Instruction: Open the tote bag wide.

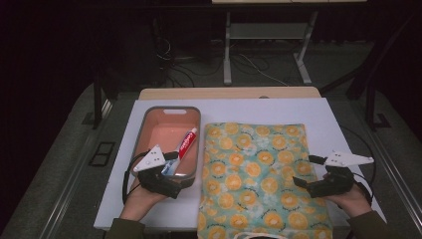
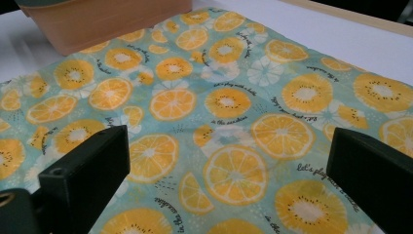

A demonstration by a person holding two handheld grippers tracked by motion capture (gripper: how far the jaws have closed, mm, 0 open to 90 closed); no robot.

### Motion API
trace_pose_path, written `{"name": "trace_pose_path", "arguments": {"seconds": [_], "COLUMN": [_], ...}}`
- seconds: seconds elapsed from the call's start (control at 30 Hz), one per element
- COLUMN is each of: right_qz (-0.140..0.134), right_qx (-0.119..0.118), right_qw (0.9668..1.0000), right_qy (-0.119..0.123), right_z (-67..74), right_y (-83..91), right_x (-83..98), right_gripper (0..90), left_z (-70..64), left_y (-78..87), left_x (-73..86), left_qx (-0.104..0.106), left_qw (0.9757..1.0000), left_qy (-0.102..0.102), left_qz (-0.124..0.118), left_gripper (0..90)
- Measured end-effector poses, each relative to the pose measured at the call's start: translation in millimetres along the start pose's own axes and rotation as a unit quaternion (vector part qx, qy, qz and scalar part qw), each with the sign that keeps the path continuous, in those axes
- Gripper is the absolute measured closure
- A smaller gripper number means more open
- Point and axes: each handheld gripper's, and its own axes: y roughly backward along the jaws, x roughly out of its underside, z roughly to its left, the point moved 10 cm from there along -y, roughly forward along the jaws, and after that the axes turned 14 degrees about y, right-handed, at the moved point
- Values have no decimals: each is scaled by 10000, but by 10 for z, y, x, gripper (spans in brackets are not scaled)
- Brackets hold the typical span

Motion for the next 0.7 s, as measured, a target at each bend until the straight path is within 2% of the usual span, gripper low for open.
{"name": "trace_pose_path", "arguments": {"seconds": [0.13, 0.27, 0.37, 0.47, 0.57, 0.7], "right_qz": [46, 129, 152, 202, 511, 742], "right_qx": [-30, -66, -62, -36, 123, 225], "right_qw": [10000, 9999, 9999, 9998, 9986, 9970], "right_qy": [-15, 24, 25, -1, 15, 2], "right_z": [2, 21, 40, 30, -59, -179], "right_y": [-19, -50, -58, -72, -132, -225], "right_x": [15, 32, 37, 50, 143, 213], "right_gripper": [19, 19, 19, 19, 20, 20], "left_z": [-3, -46, -134, -212, -212, -192], "left_y": [-2, 1, 7, -31, -67, -67], "left_x": [-1, 3, -26, -25, -8, 5], "left_qx": [-8, -37, -15, 82, 91, 82], "left_qw": [10000, 10000, 9999, 9999, 9999, 9999], "left_qy": [22, -54, -87, -140, -132, -121], "left_qz": [-1, 12, -92, -30, 37, 42], "left_gripper": [0, 0, 0, 0, 0, 0]}}
